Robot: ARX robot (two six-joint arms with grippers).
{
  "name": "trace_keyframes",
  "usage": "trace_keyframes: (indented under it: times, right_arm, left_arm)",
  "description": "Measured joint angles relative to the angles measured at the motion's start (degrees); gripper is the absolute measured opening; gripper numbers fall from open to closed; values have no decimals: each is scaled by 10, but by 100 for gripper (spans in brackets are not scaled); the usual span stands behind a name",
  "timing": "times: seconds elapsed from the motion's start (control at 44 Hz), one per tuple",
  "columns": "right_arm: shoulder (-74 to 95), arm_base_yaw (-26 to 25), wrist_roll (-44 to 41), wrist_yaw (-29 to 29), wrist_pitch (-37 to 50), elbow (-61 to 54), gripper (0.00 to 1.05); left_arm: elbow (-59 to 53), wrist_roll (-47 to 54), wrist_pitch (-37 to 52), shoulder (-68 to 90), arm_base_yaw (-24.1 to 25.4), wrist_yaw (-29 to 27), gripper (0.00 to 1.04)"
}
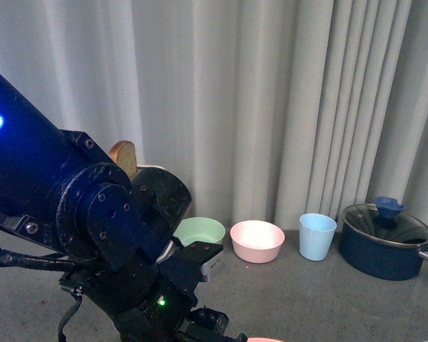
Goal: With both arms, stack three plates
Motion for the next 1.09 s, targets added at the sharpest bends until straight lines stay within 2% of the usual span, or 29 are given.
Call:
trace_keyframes:
  times: [0.137, 0.205, 0.296, 0.387, 0.592, 0.614, 0.66, 0.683, 0.728, 0.819, 1.092]
  right_arm:
    - [0, 0, 0, 0, 0, 0, 97]
    - [0, 0, 0, 0, 0, 0, 97]
    - [0, 0, 0, 0, 0, 0, 97]
    - [0, 0, 0, 0, 0, 0, 97]
    - [0, 0, 0, 0, 0, 0, 97]
    - [0, 0, 0, 0, 0, 0, 97]
    - [0, 0, 0, 0, 0, 0, 97]
    - [0, 0, 0, 0, 0, 0, 97]
    - [0, 0, 0, -1, 0, 0, 97]
    - [0, 0, 0, 0, 0, 0, 97]
    - [0, 0, 0, 0, 0, 0, 97]
  left_arm:
    - [2, 0, -1, -7, 0, 7, 71]
    - [2, 1, 0, -20, 0, 9, 82]
    - [-5, 11, 27, -66, 3, 11, 100]
    - [-32, 44, 61, -135, 9, -11, 98]
    - [-145, 123, 97, -324, 60, -3, 98]
    - [-165, 117, 123, -341, 60, -27, 96]
    - [-253, 71, 291, -394, 69, -151, 85]
    - [-283, 50, 342, -412, 75, -193, 81]
    - [-366, 11, 461, -469, 98, -240, 71]
    - [-455, -24, 552, -537, 130, -248, 53]
    - [-567, -39, 570, -605, 160, -206, 10]
